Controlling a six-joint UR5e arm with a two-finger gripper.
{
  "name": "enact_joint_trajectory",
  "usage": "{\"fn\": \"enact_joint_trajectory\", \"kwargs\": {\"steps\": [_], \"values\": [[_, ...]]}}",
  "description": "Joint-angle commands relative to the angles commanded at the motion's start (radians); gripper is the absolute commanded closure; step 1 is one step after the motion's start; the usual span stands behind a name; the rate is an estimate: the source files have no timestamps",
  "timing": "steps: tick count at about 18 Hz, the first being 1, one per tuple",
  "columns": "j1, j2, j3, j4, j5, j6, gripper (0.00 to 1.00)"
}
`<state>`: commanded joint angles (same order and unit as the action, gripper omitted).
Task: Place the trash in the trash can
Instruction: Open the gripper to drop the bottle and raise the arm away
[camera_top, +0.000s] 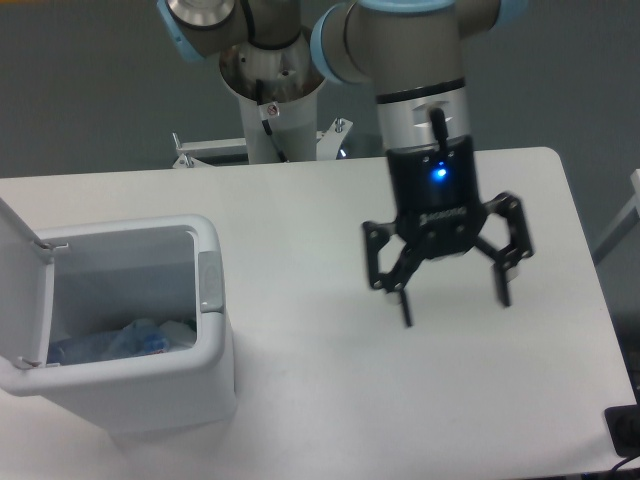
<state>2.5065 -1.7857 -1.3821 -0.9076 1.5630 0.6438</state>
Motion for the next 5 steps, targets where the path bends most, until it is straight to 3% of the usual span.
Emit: {"fn": "enact_joint_trajectory", "kwargs": {"steps": [1, 3, 5], "values": [[0.003, 0.012, 0.002, -0.055, 0.005, 0.037, 0.0], [0.009, 0.051, 0.0, -0.218, 0.041, 0.173, 0.0], [0.021, 0.058, 0.012, -0.257, 0.045, 0.24, 0.0]]}}
